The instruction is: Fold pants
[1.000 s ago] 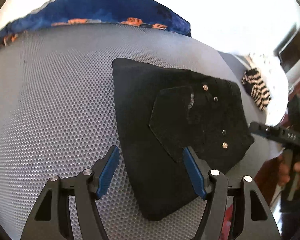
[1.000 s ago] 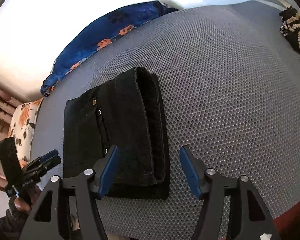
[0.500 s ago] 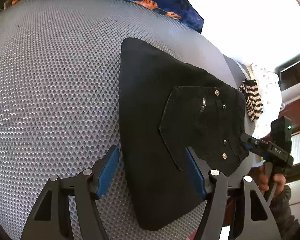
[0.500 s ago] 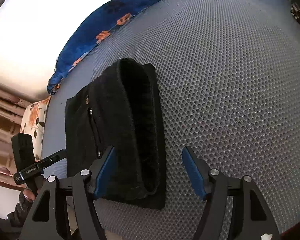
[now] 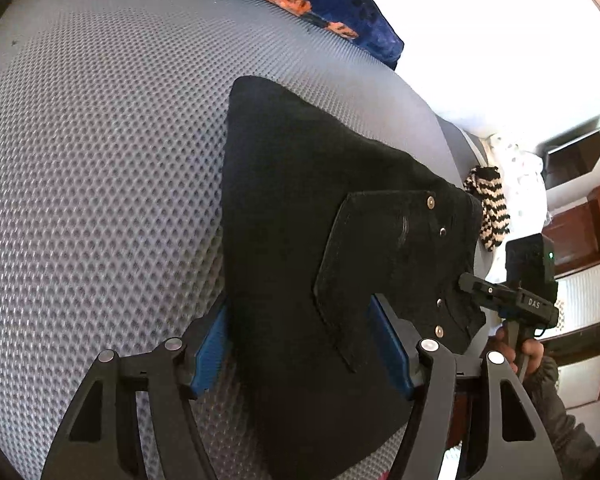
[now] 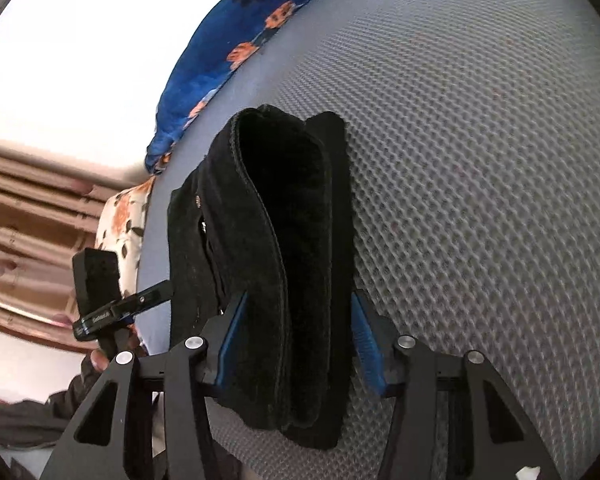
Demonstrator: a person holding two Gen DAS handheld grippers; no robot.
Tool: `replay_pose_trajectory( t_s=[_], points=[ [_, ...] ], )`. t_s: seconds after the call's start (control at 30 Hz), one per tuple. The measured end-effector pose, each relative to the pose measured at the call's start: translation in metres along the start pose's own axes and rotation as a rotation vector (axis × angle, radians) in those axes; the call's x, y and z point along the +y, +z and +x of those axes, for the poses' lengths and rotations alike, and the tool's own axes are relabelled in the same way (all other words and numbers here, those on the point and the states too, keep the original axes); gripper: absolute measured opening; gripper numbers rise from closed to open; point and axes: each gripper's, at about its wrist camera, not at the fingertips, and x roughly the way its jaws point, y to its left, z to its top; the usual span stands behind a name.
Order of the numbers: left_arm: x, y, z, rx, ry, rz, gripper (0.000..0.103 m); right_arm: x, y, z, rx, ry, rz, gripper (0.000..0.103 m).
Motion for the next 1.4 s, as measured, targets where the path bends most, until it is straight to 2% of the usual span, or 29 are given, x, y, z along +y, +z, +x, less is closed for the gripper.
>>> replay_pose_trajectory(
  t_s=[0.27,0.37,0.5,0.57,0.8,0.9,1.17,1.4],
  points=[
    [-0.012,0.018,0.016,-0.028,0.017,0.061,0.066,-0.006,0.019,0.014,0.007,0.107,0.007,0.046],
    [-0.020,0.018,0.020,-0.045,0.095,0.100,0.043,0.000,0.020,0.018,-0.020,0.068,0.012,0.037],
    [-0.013,0.014,0.008,-0.071,0.081,0.089,0.024,0.019,0.014,0.014,-0.070,0.018,0.006,0.026],
    [-0.018,0.013,0.001,-0.087,0.075,0.116,0.020,0.032,0.010,0.009,-0.098,0.001,0.004,0.024],
    [-0.008,0.004,-0.040,-0.146,0.050,0.117,0.017,0.076,0.006,0.009,-0.113,-0.033,-0.018,0.022],
    [-0.001,0.007,-0.061,-0.183,0.083,0.134,0.017,0.097,0.007,0.021,-0.101,-0.019,-0.035,0.022],
    [0.043,0.033,-0.113,-0.255,0.166,0.126,0.017,0.136,0.036,0.075,-0.083,0.064,-0.052,0.020],
    [0.074,0.075,-0.127,-0.283,0.211,0.121,0.017,0.164,0.072,0.115,-0.076,0.073,-0.057,0.020]
  ],
)
